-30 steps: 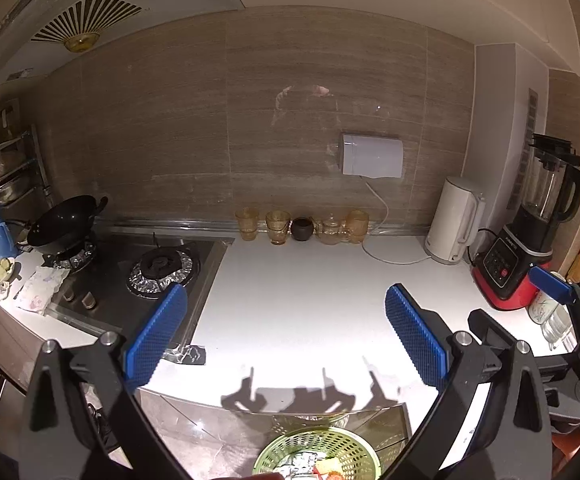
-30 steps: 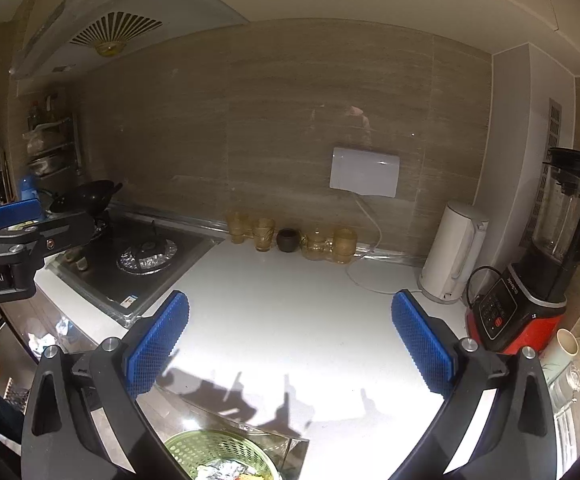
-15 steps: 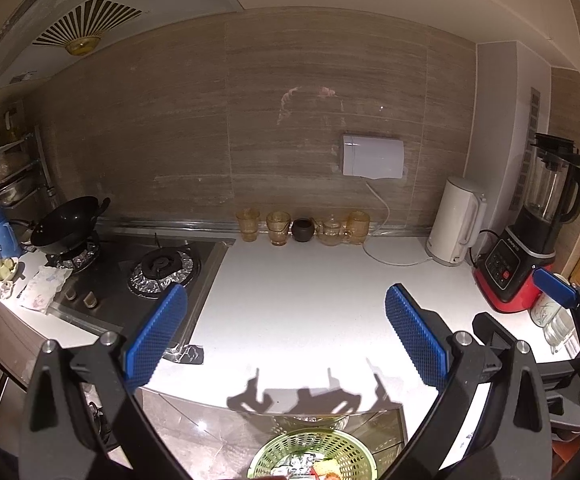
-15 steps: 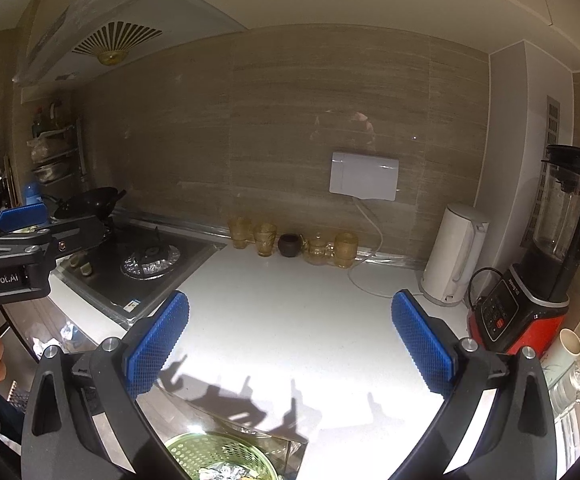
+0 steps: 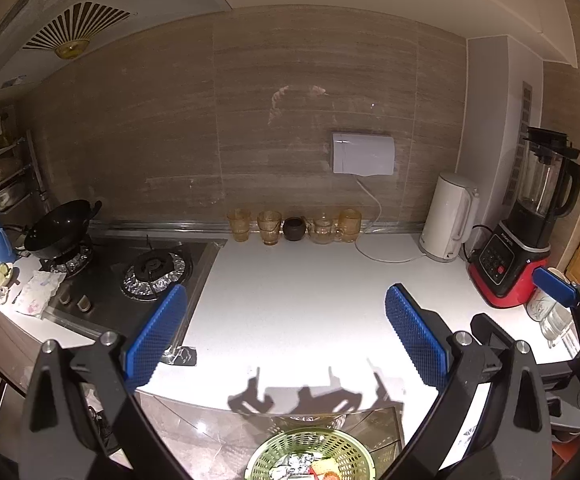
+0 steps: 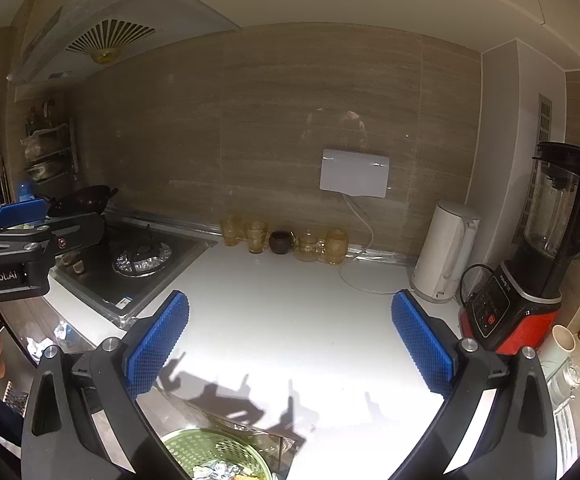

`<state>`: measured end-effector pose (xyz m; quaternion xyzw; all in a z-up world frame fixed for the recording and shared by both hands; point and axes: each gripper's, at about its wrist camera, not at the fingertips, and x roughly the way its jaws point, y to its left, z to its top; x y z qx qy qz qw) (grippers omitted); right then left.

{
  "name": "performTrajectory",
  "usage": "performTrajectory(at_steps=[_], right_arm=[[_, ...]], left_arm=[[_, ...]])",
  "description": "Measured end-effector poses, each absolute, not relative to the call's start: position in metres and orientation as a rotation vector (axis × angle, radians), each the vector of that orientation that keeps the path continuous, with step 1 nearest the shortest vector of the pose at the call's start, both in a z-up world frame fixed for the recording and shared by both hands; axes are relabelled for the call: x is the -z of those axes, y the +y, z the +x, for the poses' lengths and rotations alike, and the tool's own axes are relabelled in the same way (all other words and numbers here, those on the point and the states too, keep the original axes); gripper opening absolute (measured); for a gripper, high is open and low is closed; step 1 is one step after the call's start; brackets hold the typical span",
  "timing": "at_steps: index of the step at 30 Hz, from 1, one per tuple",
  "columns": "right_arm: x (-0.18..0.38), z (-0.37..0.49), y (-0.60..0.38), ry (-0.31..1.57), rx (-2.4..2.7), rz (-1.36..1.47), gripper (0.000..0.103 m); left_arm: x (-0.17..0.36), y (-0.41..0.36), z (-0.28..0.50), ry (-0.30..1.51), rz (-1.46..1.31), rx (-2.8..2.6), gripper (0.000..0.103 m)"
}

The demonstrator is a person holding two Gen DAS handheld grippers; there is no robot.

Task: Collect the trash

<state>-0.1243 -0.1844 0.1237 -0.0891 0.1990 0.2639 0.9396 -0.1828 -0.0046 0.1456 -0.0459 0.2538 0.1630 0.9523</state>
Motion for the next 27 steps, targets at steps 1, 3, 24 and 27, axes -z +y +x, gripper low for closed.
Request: performTrajectory(at_steps=[1,3,24,27], right_arm=[[-0.1233,-0.1241,-0.1846,0.407,-0.537,-0.183,0.101],[-0.1229,-0.1238,-0.1853,0.407,-0.533,-0.183,0.101],[-0.1198,-0.1219,-0.1897,0.415,-0.524,-0.176,0.101],[-0.1195,-0.1219,-0.1902,0.417,-0.522,-0.173,0.101]], left_arm=[[-0.1454,-0.0035,-0.1823,0.517,-0.097,-0.33,0.095],[-0.1448,-0.0028,-0.1805,0.519,-0.105,-0.322,0.095],[-0.1435,-0.0091,-0.1763,0.5,-0.09,-0.307,0.095],[-0.1435,-0.0113,-0.176,0.501,-0.078,-0.305,0.095]])
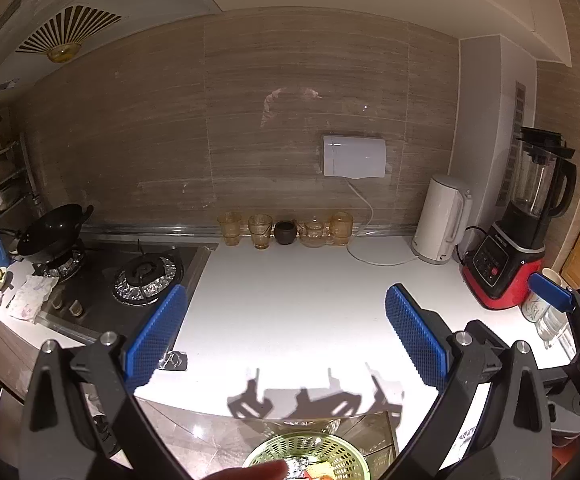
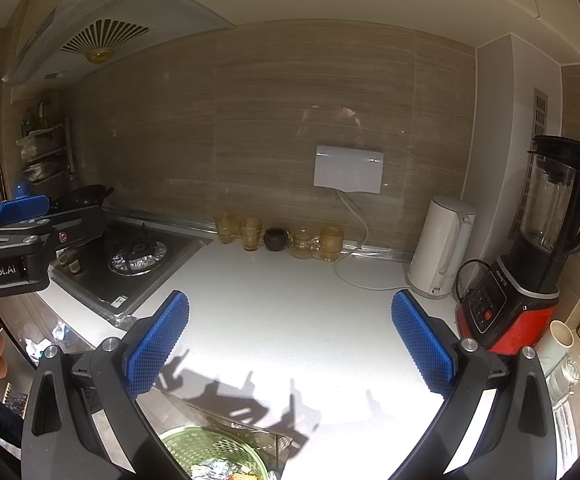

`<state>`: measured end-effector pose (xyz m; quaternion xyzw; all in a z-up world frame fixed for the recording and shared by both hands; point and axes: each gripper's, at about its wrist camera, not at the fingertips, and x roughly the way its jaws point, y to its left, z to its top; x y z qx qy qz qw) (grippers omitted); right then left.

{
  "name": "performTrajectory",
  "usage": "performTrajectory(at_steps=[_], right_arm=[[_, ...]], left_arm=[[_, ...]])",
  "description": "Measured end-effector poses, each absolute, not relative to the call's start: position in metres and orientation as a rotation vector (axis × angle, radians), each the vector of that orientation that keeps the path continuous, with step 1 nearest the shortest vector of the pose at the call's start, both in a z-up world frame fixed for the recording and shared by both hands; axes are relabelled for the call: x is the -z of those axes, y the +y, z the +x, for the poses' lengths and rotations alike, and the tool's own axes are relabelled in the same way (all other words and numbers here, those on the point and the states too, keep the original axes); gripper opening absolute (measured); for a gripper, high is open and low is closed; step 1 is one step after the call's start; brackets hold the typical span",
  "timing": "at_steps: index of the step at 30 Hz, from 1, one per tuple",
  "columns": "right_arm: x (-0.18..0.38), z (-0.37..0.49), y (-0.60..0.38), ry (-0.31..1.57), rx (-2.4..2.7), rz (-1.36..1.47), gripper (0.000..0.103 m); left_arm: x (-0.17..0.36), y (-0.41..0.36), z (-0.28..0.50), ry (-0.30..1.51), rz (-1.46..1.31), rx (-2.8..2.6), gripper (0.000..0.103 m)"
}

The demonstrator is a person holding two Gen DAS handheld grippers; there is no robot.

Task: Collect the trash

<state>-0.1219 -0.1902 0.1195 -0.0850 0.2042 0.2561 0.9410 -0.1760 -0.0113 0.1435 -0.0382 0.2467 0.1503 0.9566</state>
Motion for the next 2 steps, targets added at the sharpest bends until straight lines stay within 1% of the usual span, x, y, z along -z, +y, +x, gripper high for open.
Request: performTrajectory(at_steps=[2], right_arm=[[-0.1194,-0.1214,-0.1908,0.418,-0.521,-0.172,0.101]], left_arm=[[-0.1431,-0.0117,-0.1755,0.503,-0.079,-0.304,0.095]])
